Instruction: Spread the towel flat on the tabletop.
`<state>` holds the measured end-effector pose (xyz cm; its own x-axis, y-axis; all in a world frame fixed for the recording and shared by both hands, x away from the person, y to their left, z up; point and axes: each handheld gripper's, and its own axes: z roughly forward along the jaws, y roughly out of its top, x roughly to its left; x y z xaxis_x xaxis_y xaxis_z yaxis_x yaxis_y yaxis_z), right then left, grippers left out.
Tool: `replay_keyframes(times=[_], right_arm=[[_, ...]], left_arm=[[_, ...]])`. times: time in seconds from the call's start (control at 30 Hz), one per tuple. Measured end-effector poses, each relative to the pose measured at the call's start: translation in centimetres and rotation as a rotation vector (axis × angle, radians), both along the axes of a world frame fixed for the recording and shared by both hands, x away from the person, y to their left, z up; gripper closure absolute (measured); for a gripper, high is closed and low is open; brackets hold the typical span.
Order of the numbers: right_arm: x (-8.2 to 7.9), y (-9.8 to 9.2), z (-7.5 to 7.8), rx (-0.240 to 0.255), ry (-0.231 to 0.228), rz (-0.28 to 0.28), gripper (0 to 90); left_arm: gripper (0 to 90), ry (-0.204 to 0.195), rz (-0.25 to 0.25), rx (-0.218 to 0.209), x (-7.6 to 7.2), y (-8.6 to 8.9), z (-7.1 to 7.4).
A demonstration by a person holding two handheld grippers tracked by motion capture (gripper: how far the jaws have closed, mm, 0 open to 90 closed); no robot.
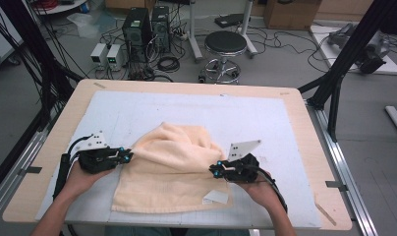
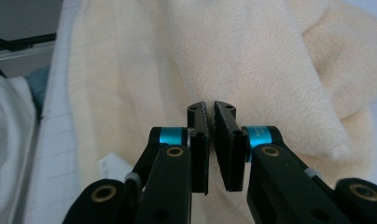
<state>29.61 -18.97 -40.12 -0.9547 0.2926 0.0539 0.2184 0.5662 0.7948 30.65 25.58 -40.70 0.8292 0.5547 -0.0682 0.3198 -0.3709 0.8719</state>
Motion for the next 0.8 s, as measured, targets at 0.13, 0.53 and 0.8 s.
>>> replay_keyframes(times=[0.13, 0.53, 0.8], right_arm=[[-1.7, -0.8, -0.2, 0.0, 0.0, 0.008, 84.7], [-3.9, -1.7, 0.6, 0.057, 0.021, 0.025, 64.4], [0.7, 0.0, 3.1, 0.069, -0.064, -0.053, 55.0]], left_arm=[[80.7, 0.012, -0.04, 0.005, -0.8, -0.7, 0.2], [64.2, 0.054, -0.183, -0.042, -3.6, -0.4, 1.1], [51.1, -0.029, -0.049, -0.122, -1.0, 0.0, 3.1]])
